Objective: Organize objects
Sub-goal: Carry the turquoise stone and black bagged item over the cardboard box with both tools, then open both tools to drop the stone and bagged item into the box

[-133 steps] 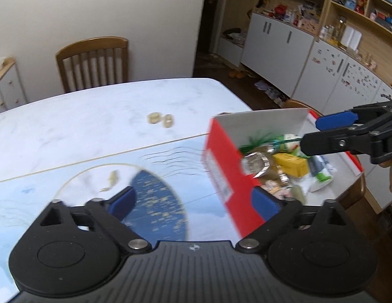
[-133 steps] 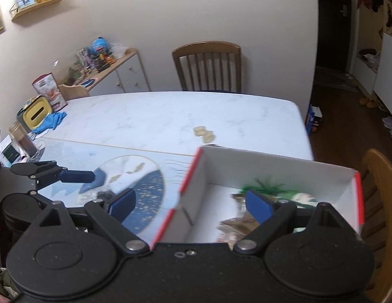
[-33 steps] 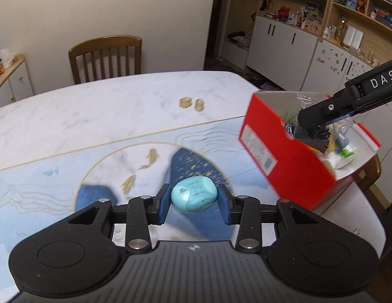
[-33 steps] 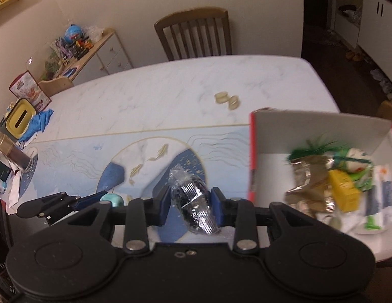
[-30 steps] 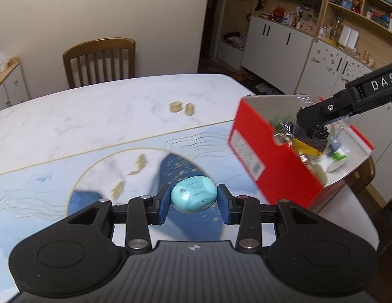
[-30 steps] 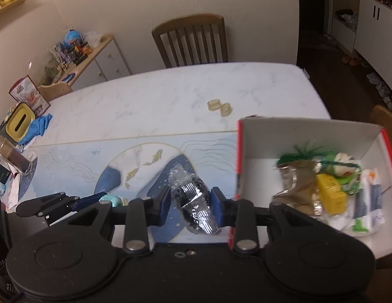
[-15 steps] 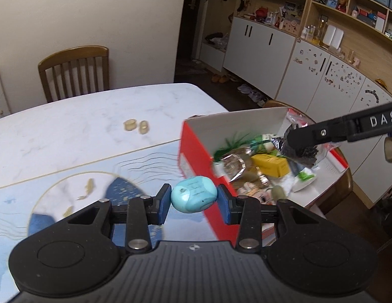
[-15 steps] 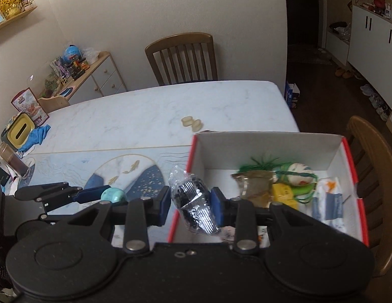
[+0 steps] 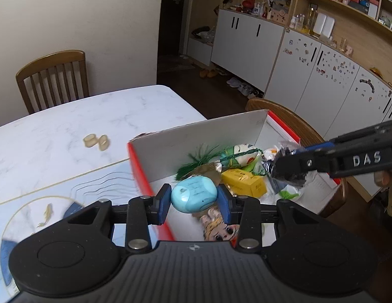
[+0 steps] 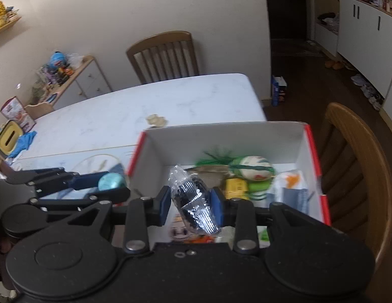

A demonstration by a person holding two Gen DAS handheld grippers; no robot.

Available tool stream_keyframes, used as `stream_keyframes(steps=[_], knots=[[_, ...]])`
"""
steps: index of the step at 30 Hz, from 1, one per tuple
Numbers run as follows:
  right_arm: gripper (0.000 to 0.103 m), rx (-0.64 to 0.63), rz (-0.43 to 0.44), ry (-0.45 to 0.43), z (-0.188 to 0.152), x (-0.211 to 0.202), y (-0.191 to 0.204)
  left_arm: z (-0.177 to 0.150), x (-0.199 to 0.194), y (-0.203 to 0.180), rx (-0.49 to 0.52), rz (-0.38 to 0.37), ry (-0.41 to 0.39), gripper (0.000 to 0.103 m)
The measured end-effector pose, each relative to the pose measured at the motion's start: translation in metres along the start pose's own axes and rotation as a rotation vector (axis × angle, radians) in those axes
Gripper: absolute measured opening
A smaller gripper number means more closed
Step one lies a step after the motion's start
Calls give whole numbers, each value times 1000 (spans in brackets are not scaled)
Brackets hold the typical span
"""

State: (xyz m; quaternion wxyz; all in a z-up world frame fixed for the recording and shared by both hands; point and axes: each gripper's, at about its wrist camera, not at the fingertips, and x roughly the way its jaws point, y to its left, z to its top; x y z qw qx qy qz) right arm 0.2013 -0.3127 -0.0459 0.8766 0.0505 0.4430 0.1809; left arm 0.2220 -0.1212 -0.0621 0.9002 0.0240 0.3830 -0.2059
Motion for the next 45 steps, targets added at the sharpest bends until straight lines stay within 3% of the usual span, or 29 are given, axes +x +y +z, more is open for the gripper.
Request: stream_keyframes(steps=[5,11,21,45], knots=[[33,-1,-6,16,-5,10,-17,13,22,-9,2,-8,29,39],[33,-92,-2,57,-17,30,-15,29,49,-20,29,-21,71,39],[33,-182,8,177,-33,61,-8,27,92,-35,76,-52,179,39],[33,-210,-4,215,-42,79,-13,13,138,-52,149,-43,295,39]])
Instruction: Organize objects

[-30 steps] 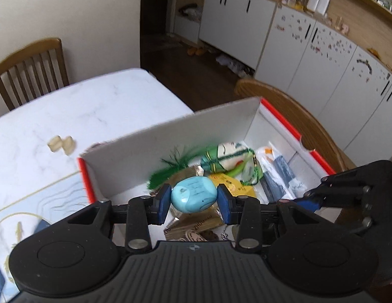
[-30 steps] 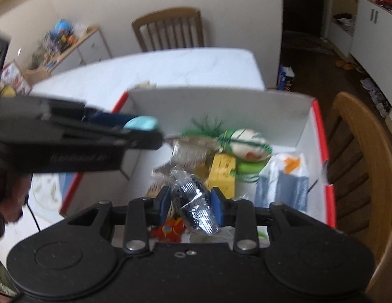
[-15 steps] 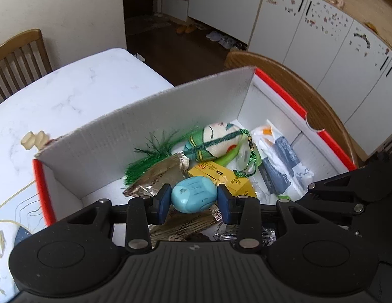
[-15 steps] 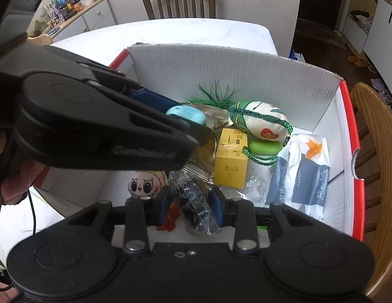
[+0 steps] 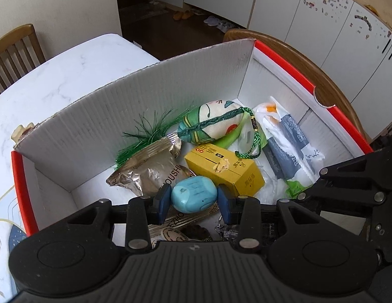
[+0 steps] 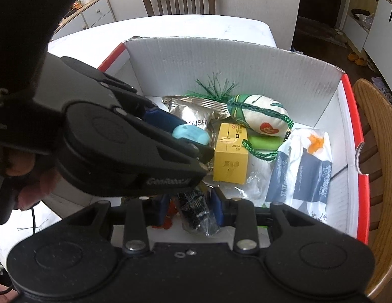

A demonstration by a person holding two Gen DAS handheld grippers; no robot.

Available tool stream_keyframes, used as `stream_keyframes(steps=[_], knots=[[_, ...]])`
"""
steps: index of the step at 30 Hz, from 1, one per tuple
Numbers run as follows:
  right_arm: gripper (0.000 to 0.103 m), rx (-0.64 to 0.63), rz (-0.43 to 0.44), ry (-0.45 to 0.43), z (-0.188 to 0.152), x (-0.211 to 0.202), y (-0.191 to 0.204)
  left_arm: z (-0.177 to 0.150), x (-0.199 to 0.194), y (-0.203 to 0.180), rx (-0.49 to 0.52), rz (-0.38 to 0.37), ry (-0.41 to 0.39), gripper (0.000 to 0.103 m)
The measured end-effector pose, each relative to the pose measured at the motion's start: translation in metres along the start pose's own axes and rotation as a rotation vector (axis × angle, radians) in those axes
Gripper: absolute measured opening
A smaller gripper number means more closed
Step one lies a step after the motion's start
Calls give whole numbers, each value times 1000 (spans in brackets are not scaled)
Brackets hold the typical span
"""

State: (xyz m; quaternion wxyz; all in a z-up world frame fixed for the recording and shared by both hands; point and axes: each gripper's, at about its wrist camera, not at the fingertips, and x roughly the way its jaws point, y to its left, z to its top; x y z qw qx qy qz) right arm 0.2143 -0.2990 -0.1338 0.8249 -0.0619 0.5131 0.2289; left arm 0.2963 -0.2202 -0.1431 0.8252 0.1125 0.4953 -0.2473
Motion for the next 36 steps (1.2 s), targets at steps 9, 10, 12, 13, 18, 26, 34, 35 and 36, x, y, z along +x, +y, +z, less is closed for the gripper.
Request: stream_keyframes(steps=[9,10,12,13,18,26,34,35,36], knots=[[36,-14,7,-13,0,-8,3,-2,-6,2,-26,-12,-16,45],[37,-16,9,-16,0,-9,3,-3,-8,3,-31,-9,-23,49],[39,-20,5,-23,-1,-12,4,-4,-14,4,-39,-10,-41,51],[41,-20,3,-27,-1,-13,4,-5,-16,4,-44,-11,-47,52],[52,-19,-1,-53,-1,-23,5,-8,-31,7,-73,0,-92,60],[63,-21,-14,-107,-2,-44,8,-17,-66,16,-113,1,-185,63],[73,-6,-35,-167,-6,-69,20,-30,-104,23,-108,-9,-271,73],[74,-4,-35,-175,-6,-72,21,-33,-108,24,-109,-10,-279,75],[75,-3,-36,-185,-7,-75,23,-35,-113,26,-109,-12,-287,77]])
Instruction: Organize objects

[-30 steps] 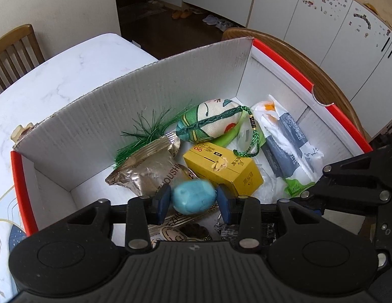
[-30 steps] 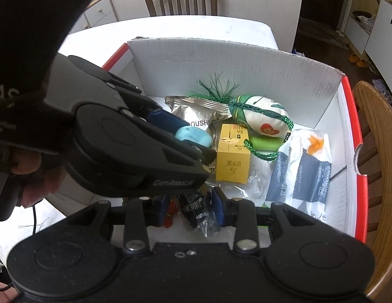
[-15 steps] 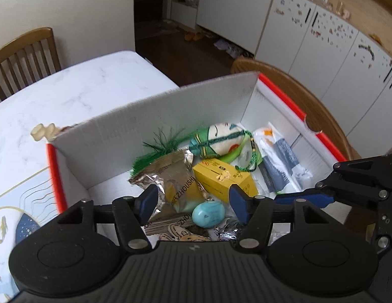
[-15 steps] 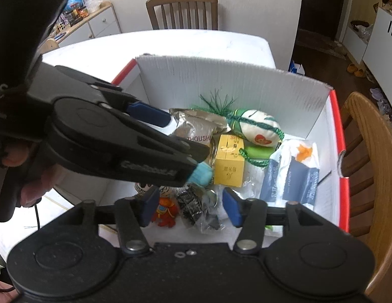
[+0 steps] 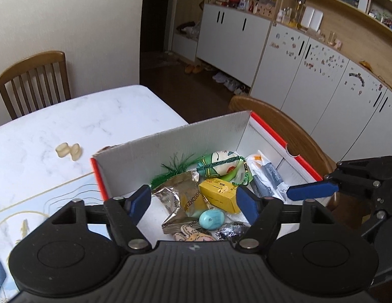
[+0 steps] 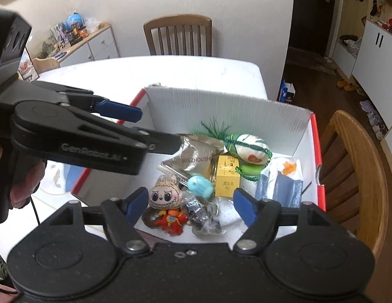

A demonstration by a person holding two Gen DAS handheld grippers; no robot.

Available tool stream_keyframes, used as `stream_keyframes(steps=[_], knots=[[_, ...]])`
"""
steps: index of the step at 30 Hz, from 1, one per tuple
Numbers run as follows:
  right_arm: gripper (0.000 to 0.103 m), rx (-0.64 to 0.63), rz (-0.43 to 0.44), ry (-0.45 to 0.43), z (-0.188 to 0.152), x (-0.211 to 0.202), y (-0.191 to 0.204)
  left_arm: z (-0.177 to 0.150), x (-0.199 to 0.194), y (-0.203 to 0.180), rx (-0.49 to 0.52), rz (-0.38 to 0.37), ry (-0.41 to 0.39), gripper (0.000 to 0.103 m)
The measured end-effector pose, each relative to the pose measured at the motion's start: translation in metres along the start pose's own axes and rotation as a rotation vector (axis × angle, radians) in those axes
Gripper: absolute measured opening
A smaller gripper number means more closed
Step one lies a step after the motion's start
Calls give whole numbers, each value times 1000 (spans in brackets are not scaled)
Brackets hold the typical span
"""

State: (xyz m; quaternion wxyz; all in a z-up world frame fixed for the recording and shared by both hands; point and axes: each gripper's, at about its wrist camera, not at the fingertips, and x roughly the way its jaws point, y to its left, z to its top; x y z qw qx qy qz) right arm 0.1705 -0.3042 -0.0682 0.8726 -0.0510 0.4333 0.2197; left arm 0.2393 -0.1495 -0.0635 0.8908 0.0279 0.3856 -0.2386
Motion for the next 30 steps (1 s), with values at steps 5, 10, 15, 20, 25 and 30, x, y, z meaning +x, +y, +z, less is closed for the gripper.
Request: stream_keyframes(steps=[5,10,15,20,25,30], knots=[[79,23,-6,-45,1,-14,8,-5,-22,5,15,-6,-36,78],[85,32,-20,-96,-1,-26,18,-13,-43,11,11,-19,-78,84],[90,53,-44,-152,-5,-39,25,-20,-62,20,-12,-24,-116,86],[95,79,-65,-197,-10,-50,30,-27,-79,27,-32,-30,-154,102],[96,103,-85,-238,-16,-60,37,-34,-92,29,-35,-44,-169,102],[101,128,-103,-284,-23,-70,42,-44,-99,29,-23,-48,-171,103]])
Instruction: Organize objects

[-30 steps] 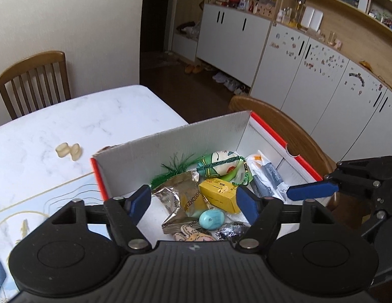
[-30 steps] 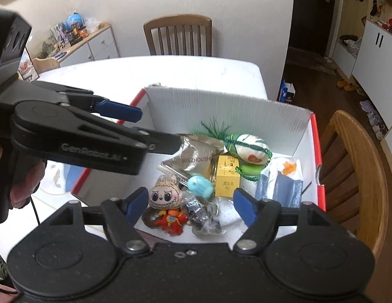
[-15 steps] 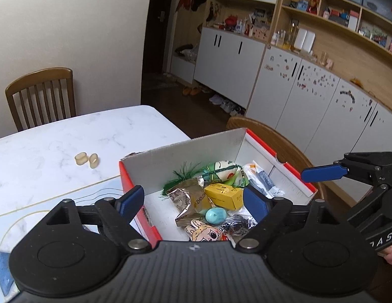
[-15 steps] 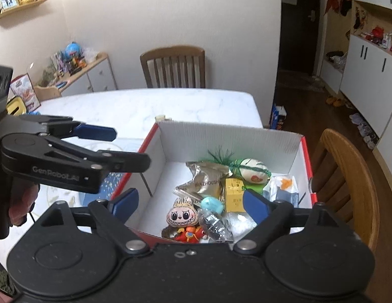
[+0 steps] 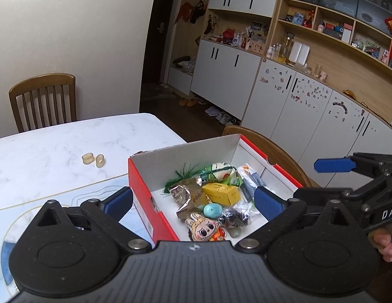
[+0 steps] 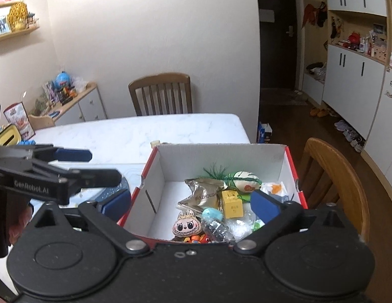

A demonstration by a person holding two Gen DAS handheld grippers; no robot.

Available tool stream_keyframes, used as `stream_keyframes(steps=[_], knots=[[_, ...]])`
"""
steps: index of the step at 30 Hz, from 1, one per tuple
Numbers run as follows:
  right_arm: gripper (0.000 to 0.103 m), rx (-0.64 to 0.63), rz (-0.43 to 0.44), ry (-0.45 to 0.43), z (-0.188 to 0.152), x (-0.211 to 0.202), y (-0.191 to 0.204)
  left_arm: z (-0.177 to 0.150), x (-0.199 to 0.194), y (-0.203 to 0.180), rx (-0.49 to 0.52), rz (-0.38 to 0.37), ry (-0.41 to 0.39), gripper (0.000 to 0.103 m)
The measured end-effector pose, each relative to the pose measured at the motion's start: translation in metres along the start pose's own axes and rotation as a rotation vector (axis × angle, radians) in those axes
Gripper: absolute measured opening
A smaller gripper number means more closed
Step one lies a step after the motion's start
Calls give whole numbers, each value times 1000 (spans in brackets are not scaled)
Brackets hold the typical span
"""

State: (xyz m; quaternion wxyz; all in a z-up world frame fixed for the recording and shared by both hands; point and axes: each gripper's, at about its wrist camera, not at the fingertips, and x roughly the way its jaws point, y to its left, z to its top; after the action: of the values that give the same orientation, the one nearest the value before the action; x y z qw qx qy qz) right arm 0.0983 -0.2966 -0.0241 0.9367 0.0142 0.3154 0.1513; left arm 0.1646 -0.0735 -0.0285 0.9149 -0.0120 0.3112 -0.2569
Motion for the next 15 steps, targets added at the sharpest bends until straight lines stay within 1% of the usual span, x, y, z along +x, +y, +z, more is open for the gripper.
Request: stream_keyframes(steps=[3,8,15], knots=[[101,6,-18,-21,-3,-6,5,-5,-5,1,-1,-2,-10,103],[101,17,-46,-44,-7,-15,11,-13,-11,2,2,-14,-2,103],[101,58,-70,-67,-14,-23,16,-24,-18,4,18,19,17,103]])
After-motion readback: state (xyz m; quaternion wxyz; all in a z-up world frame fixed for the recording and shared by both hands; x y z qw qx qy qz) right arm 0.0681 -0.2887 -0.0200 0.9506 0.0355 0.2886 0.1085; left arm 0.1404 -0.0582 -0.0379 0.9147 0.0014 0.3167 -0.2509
